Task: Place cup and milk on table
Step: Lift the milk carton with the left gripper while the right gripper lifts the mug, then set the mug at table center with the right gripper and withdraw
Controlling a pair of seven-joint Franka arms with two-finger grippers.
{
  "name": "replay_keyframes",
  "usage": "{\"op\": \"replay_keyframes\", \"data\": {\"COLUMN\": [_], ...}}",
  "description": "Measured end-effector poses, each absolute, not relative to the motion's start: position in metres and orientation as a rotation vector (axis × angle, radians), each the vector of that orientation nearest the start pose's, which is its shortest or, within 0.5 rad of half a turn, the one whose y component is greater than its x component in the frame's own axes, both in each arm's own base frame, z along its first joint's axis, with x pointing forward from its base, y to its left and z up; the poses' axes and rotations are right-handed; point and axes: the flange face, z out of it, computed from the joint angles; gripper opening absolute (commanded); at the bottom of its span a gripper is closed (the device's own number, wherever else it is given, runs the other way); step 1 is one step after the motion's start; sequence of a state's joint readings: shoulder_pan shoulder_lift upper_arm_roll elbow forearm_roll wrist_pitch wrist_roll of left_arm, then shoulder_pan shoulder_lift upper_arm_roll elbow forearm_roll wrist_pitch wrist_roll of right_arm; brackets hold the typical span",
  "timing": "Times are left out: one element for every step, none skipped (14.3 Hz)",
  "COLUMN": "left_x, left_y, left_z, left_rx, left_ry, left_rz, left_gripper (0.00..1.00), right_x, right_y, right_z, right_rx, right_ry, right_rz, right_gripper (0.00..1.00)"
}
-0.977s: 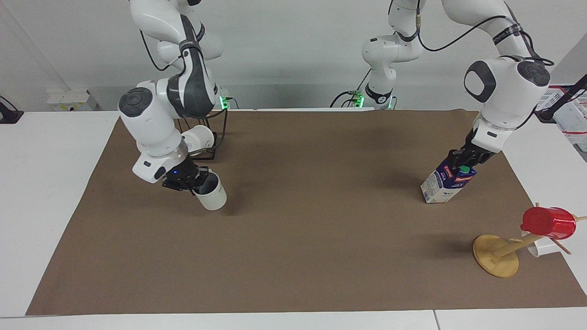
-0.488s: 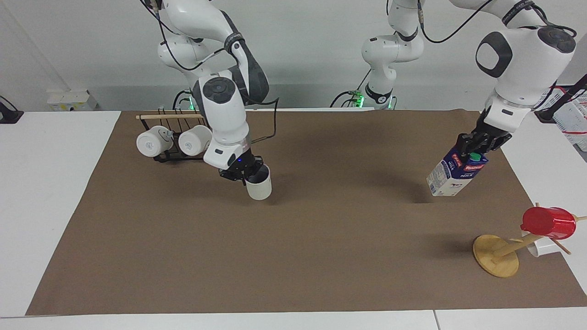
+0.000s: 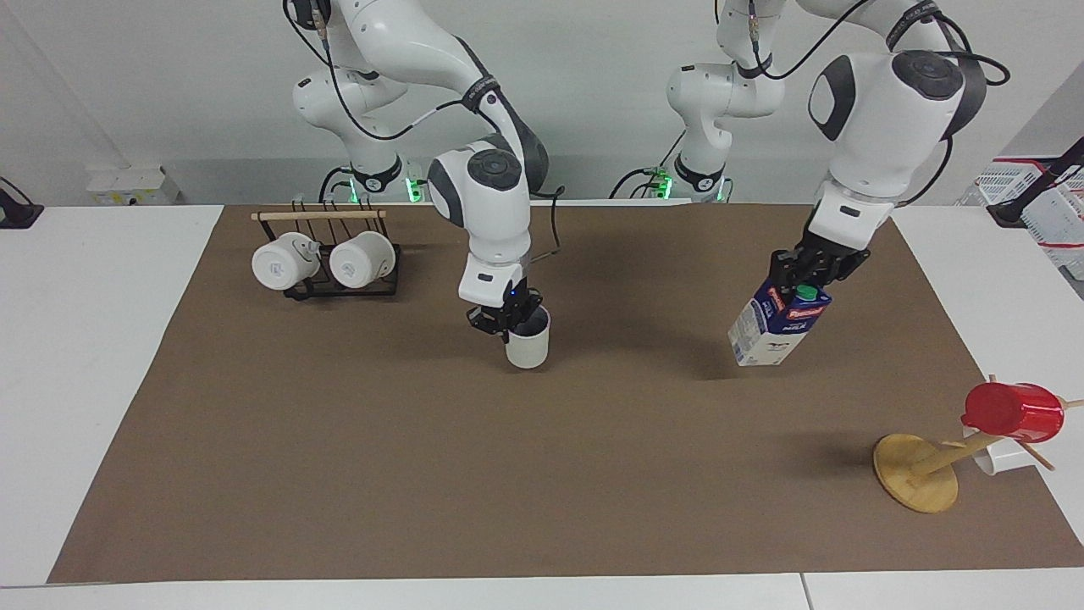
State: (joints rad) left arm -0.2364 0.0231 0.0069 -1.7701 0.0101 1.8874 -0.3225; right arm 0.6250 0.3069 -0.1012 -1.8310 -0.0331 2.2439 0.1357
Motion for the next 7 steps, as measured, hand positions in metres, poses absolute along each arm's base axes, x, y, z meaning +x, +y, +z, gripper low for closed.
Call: {"op": "replay_keyframes", "data": {"left_x": [0.560,0.555,0.550,0.546,0.542,0.539,0.535], "left_y": [-0.153,-0.174,-0.194,-0.212,-0.229,-0.243,-0.255], "left_z": [0.543,0.541,0.538,0.534,0.529,0.524,0.519], "left_rx": [-3.153,-3.155,-3.157,-3.159,-3.161,-3.162,-3.162], "left_ry": [-0.163,-0.176,-0.178,-0.179,-0.180,-0.177,-0.169], "left_rz": [-0.142,-0.137,-0.134,-0.134,-0.133,-0.126,-0.121], "left_gripper": [0.00,0.00,0.00,0.00,0.00,0.00,0.00], "right_x": [0.554,0.554,0.554,0.553,0.552,0.551,0.550], "right_y": [0.323,0.321,0.321,0.320,0.319,0.319,0.318], "right_z": [0.374,0.371,0.368,0.364,0.362,0.360,0.358], "right_rx": [-3.085,-3.082,-3.081,-3.081,-3.082,-3.083,-3.086], "right_ry": [-0.645,-0.643,-0.642,-0.642,-0.643,-0.643,-0.643], "right_rz": [-0.204,-0.215,-0.221,-0.220,-0.216,-0.210,-0.202], "right_gripper": [0.00,0.00,0.00,0.00,0.00,0.00,0.00]}}
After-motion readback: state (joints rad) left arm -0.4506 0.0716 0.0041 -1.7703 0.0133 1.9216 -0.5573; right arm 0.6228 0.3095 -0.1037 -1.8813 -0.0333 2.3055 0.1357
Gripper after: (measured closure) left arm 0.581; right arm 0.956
